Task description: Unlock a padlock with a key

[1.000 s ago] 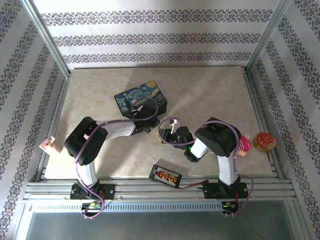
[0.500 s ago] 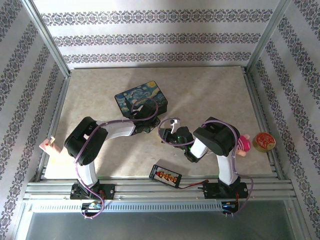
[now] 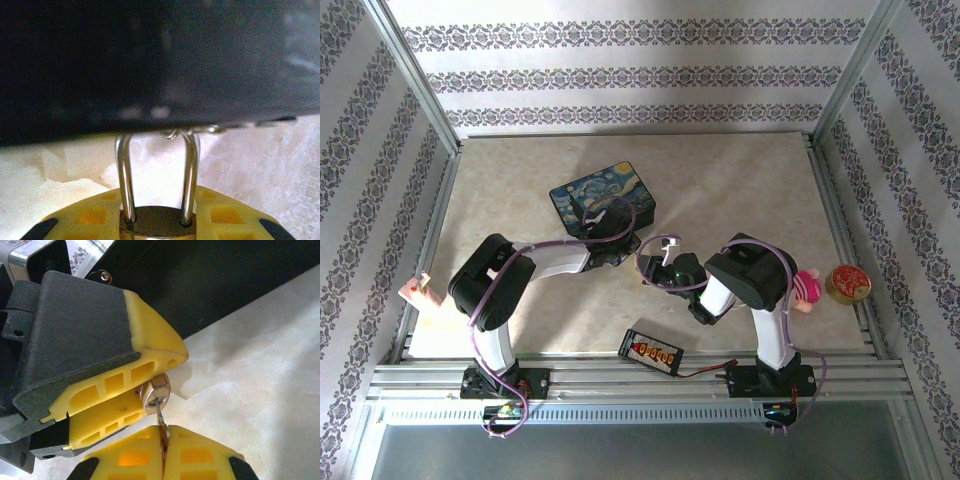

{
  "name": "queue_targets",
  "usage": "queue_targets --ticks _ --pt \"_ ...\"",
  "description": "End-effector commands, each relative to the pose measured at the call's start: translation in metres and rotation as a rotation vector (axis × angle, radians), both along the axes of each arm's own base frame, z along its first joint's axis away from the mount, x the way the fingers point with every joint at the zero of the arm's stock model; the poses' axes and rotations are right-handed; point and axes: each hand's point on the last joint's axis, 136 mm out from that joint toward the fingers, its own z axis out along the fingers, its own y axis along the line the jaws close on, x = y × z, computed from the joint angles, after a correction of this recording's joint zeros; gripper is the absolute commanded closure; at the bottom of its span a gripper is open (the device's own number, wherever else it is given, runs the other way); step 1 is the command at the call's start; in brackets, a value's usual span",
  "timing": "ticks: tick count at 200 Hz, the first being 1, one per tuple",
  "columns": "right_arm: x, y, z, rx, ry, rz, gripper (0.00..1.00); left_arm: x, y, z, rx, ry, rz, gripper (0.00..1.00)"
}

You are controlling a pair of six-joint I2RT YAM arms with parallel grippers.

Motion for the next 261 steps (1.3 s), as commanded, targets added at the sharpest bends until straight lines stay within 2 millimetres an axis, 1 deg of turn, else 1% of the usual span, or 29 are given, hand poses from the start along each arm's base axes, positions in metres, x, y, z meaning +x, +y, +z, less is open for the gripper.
queue_targets --ticks 1,79,146,179,219,261 --pt "0.008 0.006 -0.009 0.017 0.032 -0.004 1.0 -0.024 -0.02 -0.012 -0.136 0.13 -0.045 0.98" --pt "0.008 -0.005 -0.025 0.011 0.1 -0.046 1.0 -0.023 -0.021 -0.008 -0.146 0.122 -0.043 0.98" --pt "0.006 -0.012 -0.037 -0.012 0.131 -0.056 1.0 -0.024 -0.026 0.004 -0.197 0.117 -0.053 0.98" --pt "0.006 -0.014 -0.038 -0.023 0.126 -0.054 1.0 -0.025 -0.024 0.011 -0.205 0.113 -0.054 0.99" --pt "0.005 -0.012 -0.037 -0.028 0.116 -0.036 1.0 -0.025 -0.02 0.017 -0.221 0.106 -0.045 0.99" --pt "0.008 -0.014 -0.038 -0.022 0.123 -0.045 1.0 -0.024 -0.023 0.021 -0.229 0.1 -0.057 0.99"
